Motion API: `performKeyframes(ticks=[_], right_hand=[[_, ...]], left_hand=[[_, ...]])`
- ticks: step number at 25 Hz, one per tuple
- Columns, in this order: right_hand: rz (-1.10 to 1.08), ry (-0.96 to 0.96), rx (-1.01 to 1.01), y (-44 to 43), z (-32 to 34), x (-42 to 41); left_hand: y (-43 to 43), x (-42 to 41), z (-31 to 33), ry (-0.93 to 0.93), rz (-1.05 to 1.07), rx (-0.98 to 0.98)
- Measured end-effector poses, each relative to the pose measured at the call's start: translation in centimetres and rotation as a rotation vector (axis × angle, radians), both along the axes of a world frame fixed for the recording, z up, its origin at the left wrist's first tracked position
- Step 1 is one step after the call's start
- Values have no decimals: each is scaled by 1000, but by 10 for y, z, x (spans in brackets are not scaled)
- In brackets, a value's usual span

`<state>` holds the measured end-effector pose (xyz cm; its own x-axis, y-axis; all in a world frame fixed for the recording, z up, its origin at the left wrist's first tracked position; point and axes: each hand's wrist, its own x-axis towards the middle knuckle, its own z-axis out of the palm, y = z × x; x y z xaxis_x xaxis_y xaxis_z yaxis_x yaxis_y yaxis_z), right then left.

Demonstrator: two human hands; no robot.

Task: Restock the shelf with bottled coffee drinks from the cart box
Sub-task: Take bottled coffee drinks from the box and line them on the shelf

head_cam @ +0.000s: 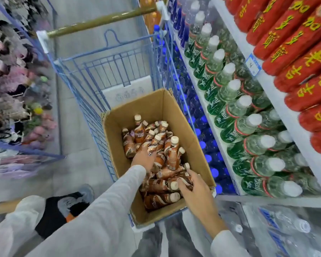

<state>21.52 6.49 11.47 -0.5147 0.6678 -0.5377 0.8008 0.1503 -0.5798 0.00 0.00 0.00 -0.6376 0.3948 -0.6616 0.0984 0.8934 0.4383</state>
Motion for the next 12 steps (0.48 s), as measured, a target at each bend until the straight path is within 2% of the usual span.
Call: performKeyframes(ticks=[7,9,12], right_hand=[[33,-116,-95,27,-41,-12],[38,-130,-112,34,-40,-20],[18,-136,-151,45,-44,-35]], left_hand=[[23,-22,-80,-61,76,-183],[20,-21,-90,-39,111,-199],[17,-16,-84,19,46,-147]])
